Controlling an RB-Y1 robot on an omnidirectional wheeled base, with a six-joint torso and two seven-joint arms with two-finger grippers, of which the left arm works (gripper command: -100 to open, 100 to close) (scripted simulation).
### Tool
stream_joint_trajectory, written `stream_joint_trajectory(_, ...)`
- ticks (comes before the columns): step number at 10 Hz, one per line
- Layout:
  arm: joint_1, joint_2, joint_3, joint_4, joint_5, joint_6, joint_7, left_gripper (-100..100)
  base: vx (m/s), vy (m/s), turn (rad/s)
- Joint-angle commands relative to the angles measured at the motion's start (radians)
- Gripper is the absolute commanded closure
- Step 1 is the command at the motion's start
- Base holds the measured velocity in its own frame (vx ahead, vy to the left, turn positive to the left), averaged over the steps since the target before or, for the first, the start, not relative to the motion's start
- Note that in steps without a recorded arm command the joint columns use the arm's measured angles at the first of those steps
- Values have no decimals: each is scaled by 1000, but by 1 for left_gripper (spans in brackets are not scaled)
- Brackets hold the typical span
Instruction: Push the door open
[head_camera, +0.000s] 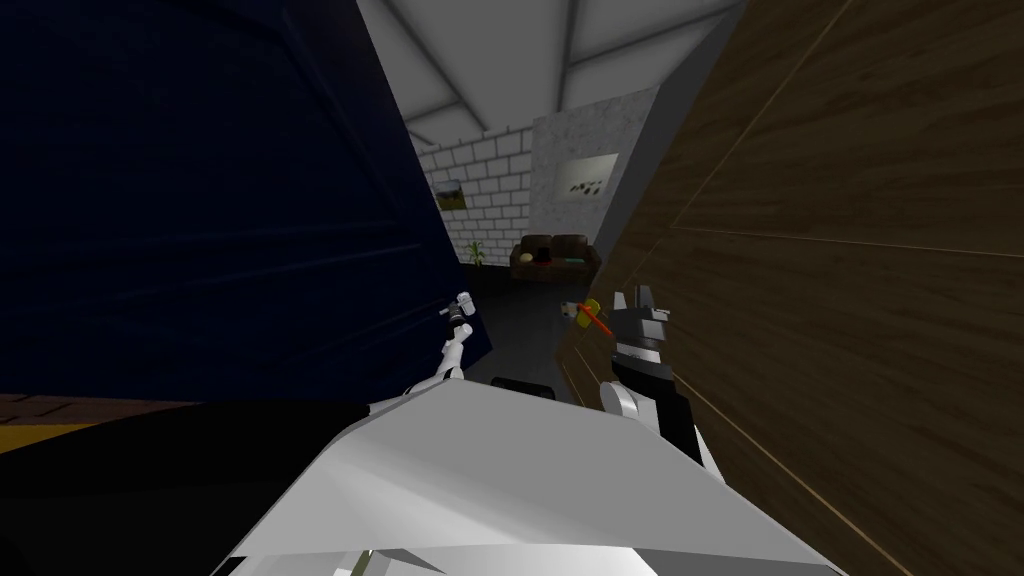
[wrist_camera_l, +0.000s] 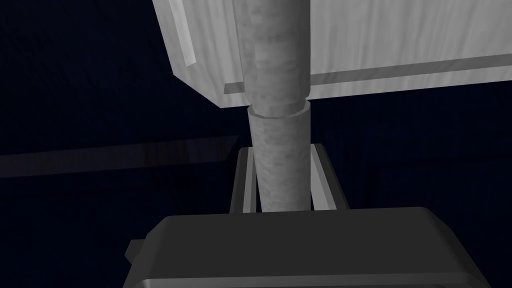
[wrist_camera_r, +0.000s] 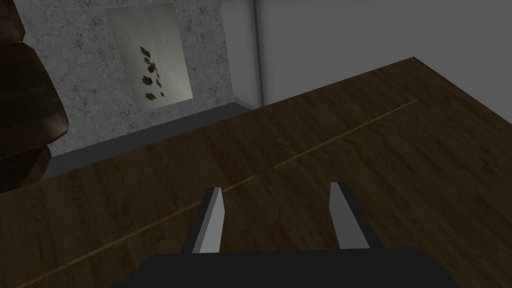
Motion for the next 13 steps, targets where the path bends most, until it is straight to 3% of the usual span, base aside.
stream_joint_trajectory(1,14,5,18,-34,2,-9,-11,100,36,11,20)
stream_joint_trajectory(3,14,5,18,-34,2,-9,-11,100,3,0,-8)
stream_joint_trajectory(7,18,-20,75,-59,55,-22,-84,100,109,26,-13)
stream_joint_trajectory(13,21,-40,108,-73,87,-29,-128,100,79,16,-6)
